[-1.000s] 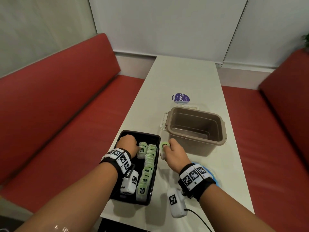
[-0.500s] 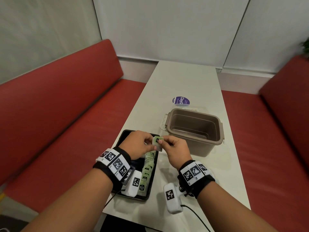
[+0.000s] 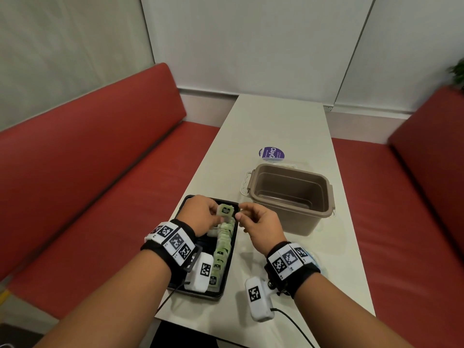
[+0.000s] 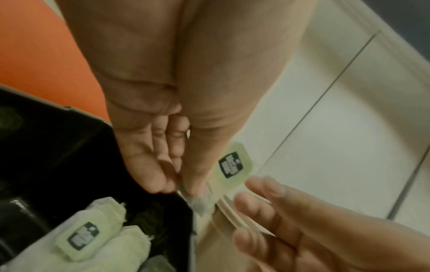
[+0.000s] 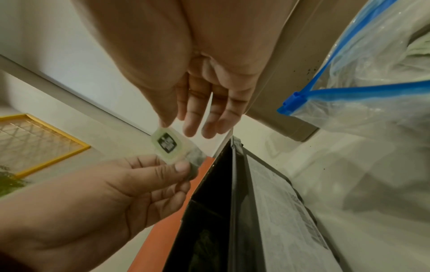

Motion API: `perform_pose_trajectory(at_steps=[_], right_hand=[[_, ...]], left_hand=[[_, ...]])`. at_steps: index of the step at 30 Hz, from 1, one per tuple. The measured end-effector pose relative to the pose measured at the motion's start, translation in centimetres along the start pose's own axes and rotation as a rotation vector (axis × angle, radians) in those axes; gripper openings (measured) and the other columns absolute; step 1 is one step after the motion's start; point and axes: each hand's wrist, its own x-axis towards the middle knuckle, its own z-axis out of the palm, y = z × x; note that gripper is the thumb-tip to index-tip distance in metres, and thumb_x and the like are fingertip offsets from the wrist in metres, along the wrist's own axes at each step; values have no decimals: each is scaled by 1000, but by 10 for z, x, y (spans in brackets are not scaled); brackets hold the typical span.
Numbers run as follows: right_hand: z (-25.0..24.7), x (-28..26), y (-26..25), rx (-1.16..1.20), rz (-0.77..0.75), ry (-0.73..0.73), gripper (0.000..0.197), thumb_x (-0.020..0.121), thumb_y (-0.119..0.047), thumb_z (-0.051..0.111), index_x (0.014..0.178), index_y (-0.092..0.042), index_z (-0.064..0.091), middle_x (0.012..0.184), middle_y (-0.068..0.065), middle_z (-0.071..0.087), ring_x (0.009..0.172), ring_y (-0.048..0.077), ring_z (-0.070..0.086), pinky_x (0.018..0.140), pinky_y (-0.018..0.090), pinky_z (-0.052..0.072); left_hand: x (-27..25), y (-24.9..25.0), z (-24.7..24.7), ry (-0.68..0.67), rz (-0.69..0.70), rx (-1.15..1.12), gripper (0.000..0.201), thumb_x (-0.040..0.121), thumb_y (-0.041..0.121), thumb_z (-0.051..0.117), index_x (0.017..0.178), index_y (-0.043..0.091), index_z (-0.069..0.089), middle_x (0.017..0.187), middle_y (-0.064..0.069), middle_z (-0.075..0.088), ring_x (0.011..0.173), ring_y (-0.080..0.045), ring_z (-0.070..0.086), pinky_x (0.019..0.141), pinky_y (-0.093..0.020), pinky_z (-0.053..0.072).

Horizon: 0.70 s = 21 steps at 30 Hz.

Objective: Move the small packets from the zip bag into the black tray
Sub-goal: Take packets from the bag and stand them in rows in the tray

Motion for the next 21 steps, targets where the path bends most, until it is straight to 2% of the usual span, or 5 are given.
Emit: perform_pose_trajectory(at_steps=[4,7,12,15,21], right_hand=[[4,4,12,-188,95,-62,23,85,-22,74,100,-33,61,92,-6,68,77,20,69,76,45,60],[8,3,17,-259,207,-143,34,84,-28,73,111,-29,53,99,-3,64,79,22,71,74,45,61],[14,-2,17,-212,295,-195,47,88,-11,69,127,-18,44,97,5,60,61,23,70,61,37,62],[14,-2,17,-191,288,-185,52,88,-6,68,132,-16,42,90,3,60,53,19,67,59,37,61],[12,-4,17,-182,293,-178,55,88,-6,68,135,-16,41,91,1,60,52,16,66,52,27,55]], left_hand=[[23,-21,3,-23,-252,85,30,78,42,80,77,13,75,71,-1,75,73,-19,73,72,-34,61],[30,-23,13,-98,-316,291,30,88,42,69,95,13,76,94,-2,76,93,-20,71,79,-29,56],[66,-68,56,-286,-523,546,51,76,40,75,115,8,67,113,-10,68,107,-30,65,89,-34,52],[99,-107,86,-271,-545,603,45,71,36,77,106,10,68,106,-12,70,102,-33,67,89,-43,56],[67,-59,56,-206,-482,401,15,82,22,72,77,8,68,86,-7,73,71,-22,65,63,-28,54]])
